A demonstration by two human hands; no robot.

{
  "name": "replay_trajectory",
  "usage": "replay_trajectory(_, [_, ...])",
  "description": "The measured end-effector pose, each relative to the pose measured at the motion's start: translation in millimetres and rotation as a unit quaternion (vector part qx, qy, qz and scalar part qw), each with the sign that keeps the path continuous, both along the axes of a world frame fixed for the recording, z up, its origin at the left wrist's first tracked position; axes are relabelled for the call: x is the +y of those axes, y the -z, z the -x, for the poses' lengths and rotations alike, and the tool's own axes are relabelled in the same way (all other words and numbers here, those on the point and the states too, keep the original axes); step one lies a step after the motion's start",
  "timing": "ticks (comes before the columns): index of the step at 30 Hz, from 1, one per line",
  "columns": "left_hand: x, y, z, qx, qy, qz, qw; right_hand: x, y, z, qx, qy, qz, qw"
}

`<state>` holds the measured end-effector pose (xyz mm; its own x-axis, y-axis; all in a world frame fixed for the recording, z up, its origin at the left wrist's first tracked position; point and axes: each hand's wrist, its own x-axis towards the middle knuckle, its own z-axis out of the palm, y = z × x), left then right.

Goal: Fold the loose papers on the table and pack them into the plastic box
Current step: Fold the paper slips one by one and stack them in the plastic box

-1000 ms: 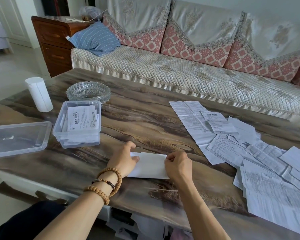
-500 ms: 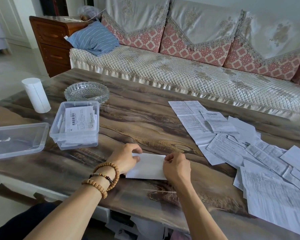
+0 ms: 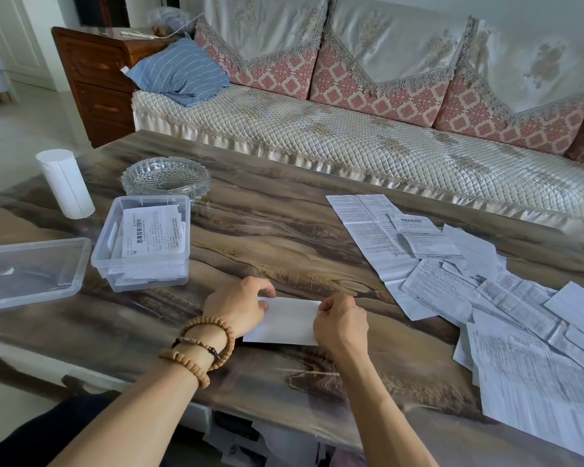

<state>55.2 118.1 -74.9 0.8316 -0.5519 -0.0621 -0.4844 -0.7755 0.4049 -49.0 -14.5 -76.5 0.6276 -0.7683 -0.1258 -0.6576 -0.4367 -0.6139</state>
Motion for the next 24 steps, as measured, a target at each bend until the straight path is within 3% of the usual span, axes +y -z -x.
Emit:
replay_trajectory(13, [4, -3, 10, -0.072, 0.007, -0.012, 0.997, 2, 2, 0, -0.009, -0.007, 0.024, 1.0])
replay_trajectory(16, [5, 2, 11, -0.079, 0.009, 0.016, 0.997, 10, 0, 1, 0.035, -0.052, 0.143, 0.988])
replay_trajectory(19, [5, 7, 11, -0.11, 0.033, 0.009, 0.993, 16, 4, 0, 0.051, -0.16, 0.276, 0.946])
replay_trajectory(24, [8, 7, 8, -0.141, 0.104, -0.002, 0.985, 11, 8, -6, 0.058, -0.24, 0.289, 0.925])
